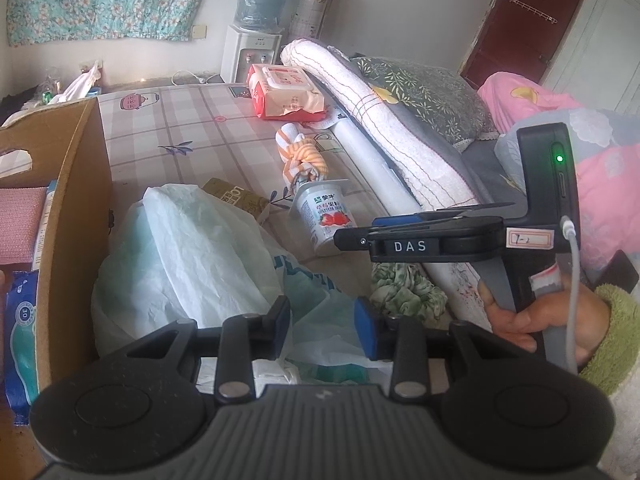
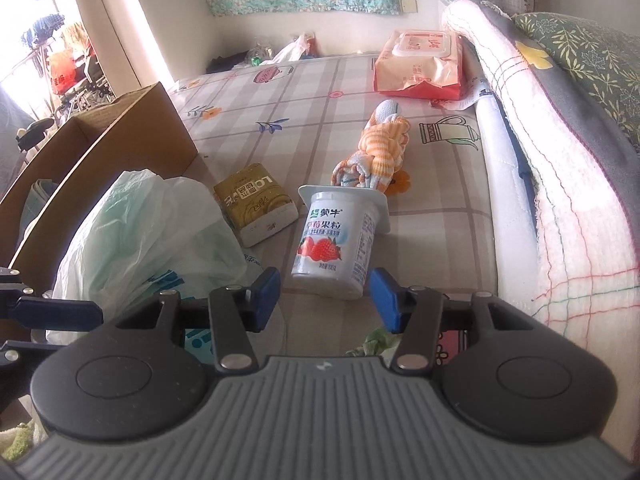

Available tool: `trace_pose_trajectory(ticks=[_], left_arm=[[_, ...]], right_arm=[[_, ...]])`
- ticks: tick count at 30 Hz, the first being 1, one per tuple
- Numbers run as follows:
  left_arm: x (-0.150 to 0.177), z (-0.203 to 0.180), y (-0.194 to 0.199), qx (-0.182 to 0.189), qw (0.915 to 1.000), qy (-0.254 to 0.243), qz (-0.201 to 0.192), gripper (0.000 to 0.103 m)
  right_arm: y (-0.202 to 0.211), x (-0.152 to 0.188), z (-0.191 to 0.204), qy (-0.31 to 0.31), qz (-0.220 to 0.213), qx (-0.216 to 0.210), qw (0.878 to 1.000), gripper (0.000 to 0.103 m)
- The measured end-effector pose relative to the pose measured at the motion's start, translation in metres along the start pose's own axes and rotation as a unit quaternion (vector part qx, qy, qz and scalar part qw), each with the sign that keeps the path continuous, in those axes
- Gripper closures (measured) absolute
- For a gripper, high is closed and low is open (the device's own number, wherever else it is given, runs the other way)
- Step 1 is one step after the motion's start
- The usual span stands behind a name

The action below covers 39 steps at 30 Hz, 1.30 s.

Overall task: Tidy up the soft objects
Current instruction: 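Grasp the white strawberry yogurt cup with the right gripper, then lift the yogurt cup with the right gripper and carry it over the box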

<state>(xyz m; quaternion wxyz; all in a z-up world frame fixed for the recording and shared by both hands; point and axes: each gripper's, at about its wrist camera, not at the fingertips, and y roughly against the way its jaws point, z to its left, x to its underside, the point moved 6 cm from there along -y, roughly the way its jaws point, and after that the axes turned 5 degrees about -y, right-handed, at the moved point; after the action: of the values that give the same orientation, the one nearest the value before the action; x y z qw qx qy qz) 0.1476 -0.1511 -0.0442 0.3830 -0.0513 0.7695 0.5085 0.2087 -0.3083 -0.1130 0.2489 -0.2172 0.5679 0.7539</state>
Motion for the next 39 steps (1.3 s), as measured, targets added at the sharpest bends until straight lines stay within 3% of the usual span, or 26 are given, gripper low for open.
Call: trace_pose_trajectory(ticks=[5, 9, 10, 11, 12, 15, 21, 27, 33, 36, 39], left_arm=[[0.000, 0.002, 0.002, 0.000, 1.0000, 0.004, 0.001, 0.067], [-0.002, 0.004, 0.002, 0.001, 1.0000, 0.009, 0.002, 0.067], [-0.001, 0.005, 0.003, 0.001, 1.0000, 0.009, 0.001, 0.067], [-0.001, 0.005, 0.003, 0.001, 1.0000, 0.008, 0.001, 0.067], [-0.002, 0.005, 0.003, 0.000, 1.0000, 0.008, 0.001, 0.067], [-0.002, 0.007, 0.004, 0.000, 1.0000, 0.009, 0.000, 0.067], [0.000, 0.007, 0.004, 0.001, 1.0000, 0.010, -0.001, 0.067], [0.002, 0.002, 0.006, 0.000, 1.0000, 0.000, -0.001, 0.066], [-0.004, -0.004, 0.013, -0.012, 0.9993, -0.032, -0.015, 0.057], [-0.015, -0.007, 0.013, -0.017, 0.9978, -0.059, -0.022, 0.041], [-0.025, -0.012, 0.004, -0.015, 0.9959, -0.087, -0.018, 0.032]], right_arm=[[-0.017, -0.024, -0.012, -0.084, 0.019, -0.043, 0.995, 0.035], [-0.059, -0.034, -0.019, -0.128, 0.082, -0.035, 0.988, 0.035], [-0.068, -0.034, -0.021, -0.138, 0.092, -0.034, 0.985, 0.037], [-0.075, -0.035, -0.022, -0.149, 0.099, -0.036, 0.983, 0.047], [-0.077, -0.037, -0.023, -0.151, 0.089, -0.033, 0.984, 0.053], [-0.071, -0.038, -0.019, -0.139, 0.067, -0.029, 0.988, 0.053], [-0.036, -0.018, 0.002, -0.023, 0.006, -0.018, 1.000, 0.052], [-0.013, 0.008, 0.007, 0.022, -0.005, -0.004, 1.000, 0.052], [0.010, 0.014, 0.006, -0.001, -0.008, -0.034, 0.999, 0.046], [0.028, 0.011, 0.000, -0.040, -0.015, -0.064, 0.997, 0.045], [0.037, 0.003, -0.013, -0.106, -0.012, -0.091, 0.990, 0.044]])
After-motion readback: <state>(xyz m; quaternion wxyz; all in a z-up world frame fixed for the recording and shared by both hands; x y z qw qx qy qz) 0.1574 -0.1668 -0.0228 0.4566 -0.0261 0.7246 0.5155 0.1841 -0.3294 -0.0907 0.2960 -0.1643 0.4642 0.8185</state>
